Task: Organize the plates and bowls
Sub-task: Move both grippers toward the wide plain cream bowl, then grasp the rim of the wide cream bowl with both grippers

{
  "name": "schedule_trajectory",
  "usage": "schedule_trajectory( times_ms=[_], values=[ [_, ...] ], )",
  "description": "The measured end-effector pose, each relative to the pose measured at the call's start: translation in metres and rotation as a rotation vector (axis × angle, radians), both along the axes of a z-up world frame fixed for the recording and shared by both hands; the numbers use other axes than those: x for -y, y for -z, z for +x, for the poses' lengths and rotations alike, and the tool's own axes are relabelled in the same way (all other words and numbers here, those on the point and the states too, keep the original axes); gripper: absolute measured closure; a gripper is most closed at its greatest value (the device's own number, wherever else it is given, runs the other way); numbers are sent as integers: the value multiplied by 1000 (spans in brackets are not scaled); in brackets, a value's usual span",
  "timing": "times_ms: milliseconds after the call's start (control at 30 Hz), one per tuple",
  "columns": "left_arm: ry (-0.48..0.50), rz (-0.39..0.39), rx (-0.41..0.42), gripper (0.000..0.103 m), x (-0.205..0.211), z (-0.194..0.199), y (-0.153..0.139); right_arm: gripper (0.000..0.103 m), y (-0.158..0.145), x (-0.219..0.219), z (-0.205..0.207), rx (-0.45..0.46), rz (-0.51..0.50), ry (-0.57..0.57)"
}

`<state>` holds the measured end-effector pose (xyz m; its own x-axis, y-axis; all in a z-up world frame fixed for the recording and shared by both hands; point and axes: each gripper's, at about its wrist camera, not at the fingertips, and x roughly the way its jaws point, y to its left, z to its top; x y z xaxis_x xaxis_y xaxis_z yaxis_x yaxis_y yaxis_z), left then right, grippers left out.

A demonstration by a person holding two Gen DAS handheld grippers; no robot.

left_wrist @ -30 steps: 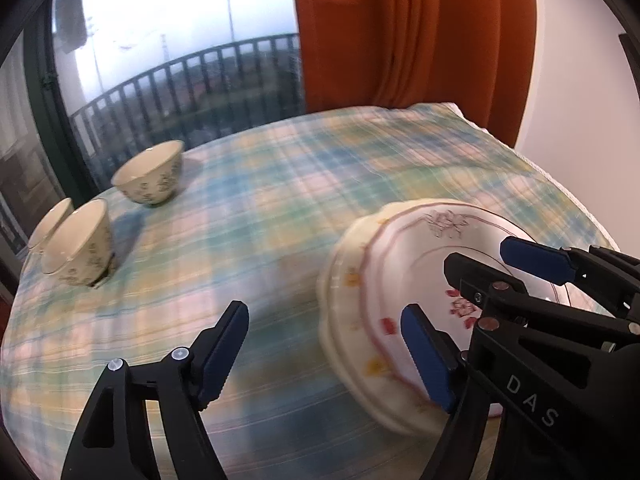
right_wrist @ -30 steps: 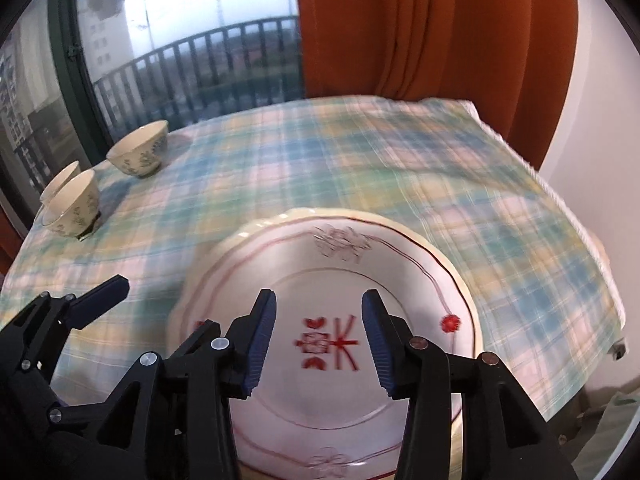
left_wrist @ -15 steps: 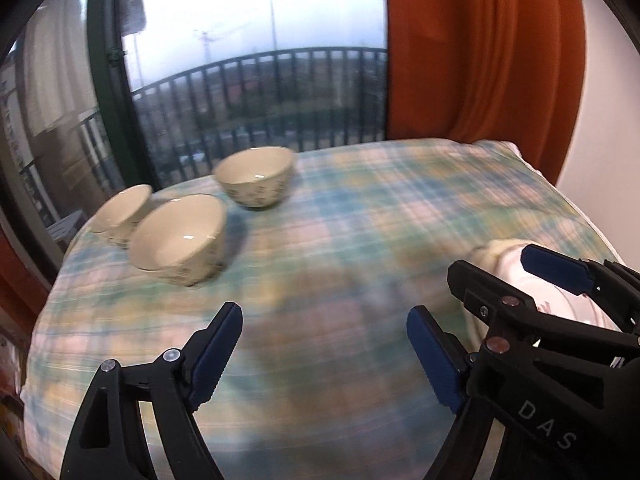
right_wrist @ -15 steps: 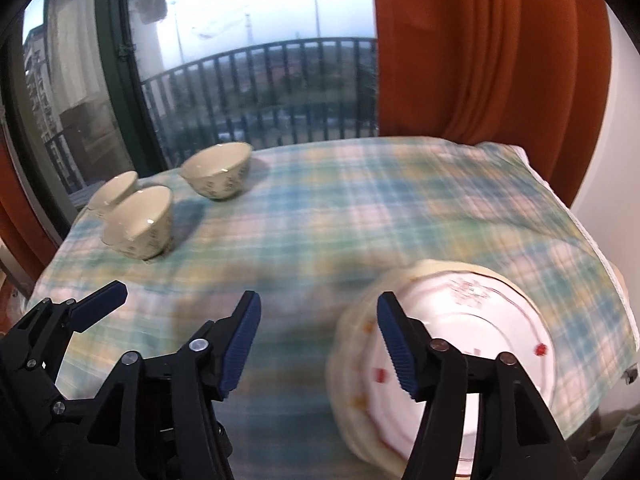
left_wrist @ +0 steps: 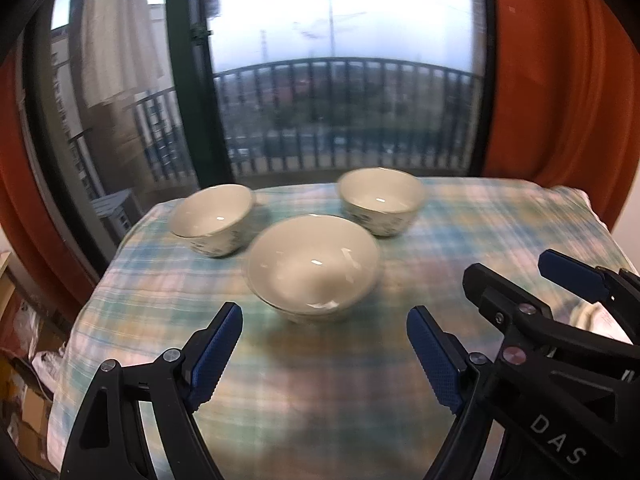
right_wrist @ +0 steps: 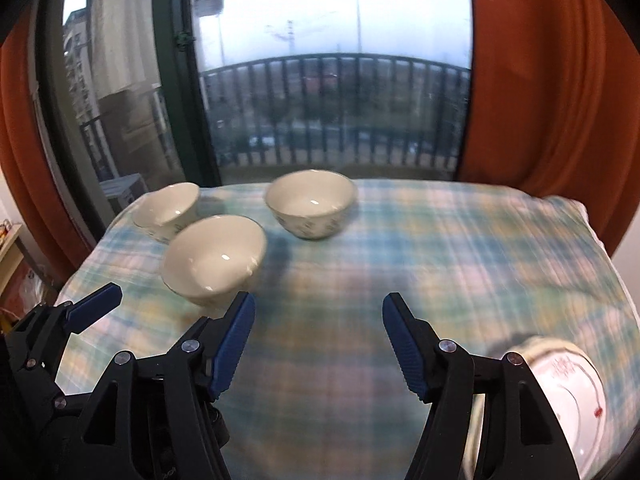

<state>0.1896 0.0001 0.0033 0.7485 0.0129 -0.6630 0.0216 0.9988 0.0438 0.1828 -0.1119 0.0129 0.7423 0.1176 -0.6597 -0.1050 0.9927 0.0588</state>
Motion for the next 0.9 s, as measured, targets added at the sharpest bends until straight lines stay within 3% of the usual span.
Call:
schedule_trajectory(
  times_ms=[267, 600, 800, 900],
  values=[
    [-60, 15, 6, 17, -31, 42, 5, 33, 4, -35, 47, -7, 21, -19],
    [-62, 3, -34, 32, -46, 94, 33, 34, 28, -58, 100, -31, 25, 4],
    [-44, -11, -76, 47, -48, 108, 52, 43, 50, -67, 120, -83, 21, -6],
    [-25, -15, -85, 56, -46, 110, 58, 56, 60, -68, 128, -107, 34, -5]
  ],
)
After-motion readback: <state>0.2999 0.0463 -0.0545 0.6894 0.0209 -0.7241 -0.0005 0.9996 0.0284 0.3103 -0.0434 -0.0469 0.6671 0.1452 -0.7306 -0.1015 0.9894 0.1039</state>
